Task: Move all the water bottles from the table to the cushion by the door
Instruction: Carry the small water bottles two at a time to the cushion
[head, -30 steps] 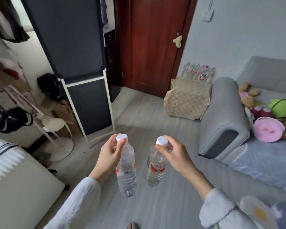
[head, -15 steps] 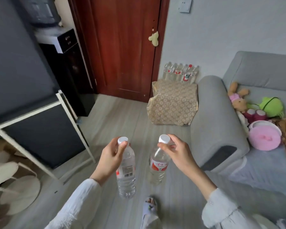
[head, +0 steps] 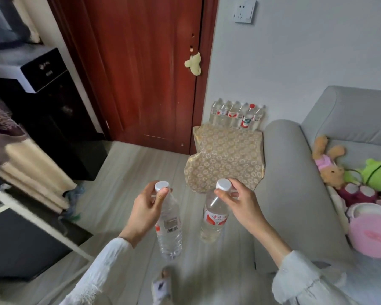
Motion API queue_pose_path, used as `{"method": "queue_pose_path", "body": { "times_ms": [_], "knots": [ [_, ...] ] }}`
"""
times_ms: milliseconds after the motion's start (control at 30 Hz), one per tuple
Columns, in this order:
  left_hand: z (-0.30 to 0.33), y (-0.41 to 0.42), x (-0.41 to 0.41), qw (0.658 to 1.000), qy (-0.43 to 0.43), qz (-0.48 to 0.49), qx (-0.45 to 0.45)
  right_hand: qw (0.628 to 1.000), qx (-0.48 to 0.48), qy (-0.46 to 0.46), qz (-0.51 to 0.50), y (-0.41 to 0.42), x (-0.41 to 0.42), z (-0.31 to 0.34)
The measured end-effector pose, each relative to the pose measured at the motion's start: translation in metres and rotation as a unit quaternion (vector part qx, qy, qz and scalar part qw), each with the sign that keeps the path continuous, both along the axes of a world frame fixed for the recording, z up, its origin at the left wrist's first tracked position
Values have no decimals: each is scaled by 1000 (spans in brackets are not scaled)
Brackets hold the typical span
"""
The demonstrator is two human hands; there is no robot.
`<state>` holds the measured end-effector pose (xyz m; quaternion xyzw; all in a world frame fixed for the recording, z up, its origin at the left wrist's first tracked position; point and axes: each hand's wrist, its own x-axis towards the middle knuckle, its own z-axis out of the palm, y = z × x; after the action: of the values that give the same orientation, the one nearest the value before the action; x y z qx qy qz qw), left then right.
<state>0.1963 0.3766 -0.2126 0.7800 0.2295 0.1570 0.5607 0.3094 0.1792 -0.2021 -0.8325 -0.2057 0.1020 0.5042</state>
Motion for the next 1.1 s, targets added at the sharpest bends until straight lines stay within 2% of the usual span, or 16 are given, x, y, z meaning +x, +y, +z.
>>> {"method": "queue_pose_path", "body": {
  "times_ms": [167, 333, 567, 867, 1100],
  "knots": [
    [-17, 50, 112, 1000, 7, -27, 7, 1000, -18, -11, -13, 44, 102, -20],
    [-17, 103, 229, 997, 16, -43, 57, 999, -37, -12, -38, 95, 202, -21],
    [-22, 143, 359, 993, 37, -80, 78, 995, -20, 9, -99, 130, 315, -25],
    [-74, 154, 517, 982, 118, -113, 93, 992, -73, 30, -101, 141, 477, -85],
    [-120, 151, 646, 971, 180, -101, 116, 990, -120, 60, -48, 151, 602, -136]
  ]
}}
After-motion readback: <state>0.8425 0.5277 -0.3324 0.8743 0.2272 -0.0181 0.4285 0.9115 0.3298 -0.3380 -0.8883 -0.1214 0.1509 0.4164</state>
